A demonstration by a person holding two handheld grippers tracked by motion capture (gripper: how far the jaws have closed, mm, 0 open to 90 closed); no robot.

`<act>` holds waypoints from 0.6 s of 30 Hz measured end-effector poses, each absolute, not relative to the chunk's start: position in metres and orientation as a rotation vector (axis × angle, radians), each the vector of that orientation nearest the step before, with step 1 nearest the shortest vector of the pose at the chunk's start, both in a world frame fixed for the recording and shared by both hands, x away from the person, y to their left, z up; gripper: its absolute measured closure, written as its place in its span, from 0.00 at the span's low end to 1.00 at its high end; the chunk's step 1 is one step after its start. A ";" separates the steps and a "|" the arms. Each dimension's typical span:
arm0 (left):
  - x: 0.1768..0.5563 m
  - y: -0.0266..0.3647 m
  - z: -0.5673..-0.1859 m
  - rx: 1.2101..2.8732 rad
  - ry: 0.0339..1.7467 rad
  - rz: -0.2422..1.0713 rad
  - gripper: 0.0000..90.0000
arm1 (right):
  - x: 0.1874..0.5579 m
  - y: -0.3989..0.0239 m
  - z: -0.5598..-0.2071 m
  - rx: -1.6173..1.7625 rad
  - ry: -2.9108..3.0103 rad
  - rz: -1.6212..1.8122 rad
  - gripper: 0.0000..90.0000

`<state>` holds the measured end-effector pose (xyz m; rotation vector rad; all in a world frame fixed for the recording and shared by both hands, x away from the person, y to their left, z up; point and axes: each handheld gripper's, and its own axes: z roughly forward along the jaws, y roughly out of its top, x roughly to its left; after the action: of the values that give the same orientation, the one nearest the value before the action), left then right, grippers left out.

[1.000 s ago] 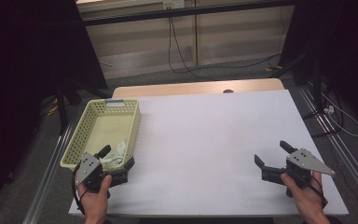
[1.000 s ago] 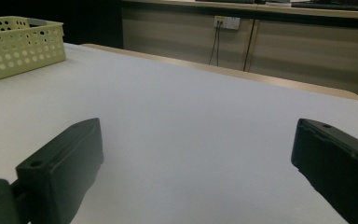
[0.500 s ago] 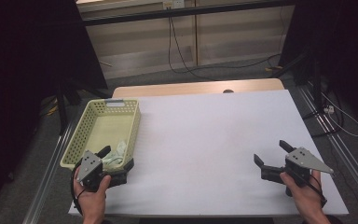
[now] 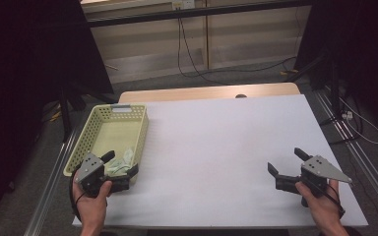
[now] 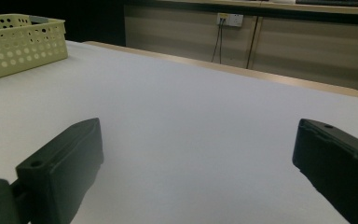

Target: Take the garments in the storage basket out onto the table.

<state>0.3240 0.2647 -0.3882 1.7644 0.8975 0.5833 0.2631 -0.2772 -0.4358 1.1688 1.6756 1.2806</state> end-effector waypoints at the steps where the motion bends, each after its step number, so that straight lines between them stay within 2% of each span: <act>1: 0.325 0.267 -0.387 1.763 0.904 0.580 0.04 | 0.263 -0.277 -0.436 1.169 1.678 1.278 0.02; 7: 0.332 0.275 -0.382 1.788 0.955 0.614 0.04 | 0.266 -0.275 -0.438 1.161 1.690 1.284 0.02; 10: 0.340 0.280 -0.381 1.849 0.991 0.617 0.07 | 0.266 -0.275 -0.438 1.164 1.692 1.284 0.02; 14: 0.350 0.286 -0.382 1.873 1.039 0.534 0.06 | 0.266 -0.275 -0.438 1.163 1.691 1.283 0.02; 18: 0.357 0.290 -0.381 1.891 1.049 0.529 0.06 | 0.267 -0.272 -0.438 1.159 1.700 1.278 0.02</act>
<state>0.3573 0.2905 -0.3810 1.8909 1.0486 0.5287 0.2667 -0.2721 -0.4383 1.1593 1.6999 1.2778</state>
